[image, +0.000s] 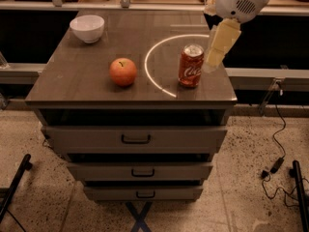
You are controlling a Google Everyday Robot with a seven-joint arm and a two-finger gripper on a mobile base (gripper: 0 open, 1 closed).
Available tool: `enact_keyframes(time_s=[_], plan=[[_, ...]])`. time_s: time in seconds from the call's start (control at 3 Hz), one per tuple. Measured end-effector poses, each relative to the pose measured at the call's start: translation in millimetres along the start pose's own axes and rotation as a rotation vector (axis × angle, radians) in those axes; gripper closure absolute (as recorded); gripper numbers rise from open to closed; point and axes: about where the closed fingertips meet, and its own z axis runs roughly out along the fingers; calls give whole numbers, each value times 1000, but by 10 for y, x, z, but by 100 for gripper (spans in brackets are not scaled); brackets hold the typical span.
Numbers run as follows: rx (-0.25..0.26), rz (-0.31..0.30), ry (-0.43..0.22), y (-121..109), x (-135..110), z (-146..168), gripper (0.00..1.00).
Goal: Move apple near white bowl
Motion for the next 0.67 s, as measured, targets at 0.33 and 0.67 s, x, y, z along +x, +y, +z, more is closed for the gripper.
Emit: enact_keyframes(time_s=[0.33,0.67], plan=[[0,0,0,0,0,0,0],[-28,-13,-16,-27,-83,78,0]])
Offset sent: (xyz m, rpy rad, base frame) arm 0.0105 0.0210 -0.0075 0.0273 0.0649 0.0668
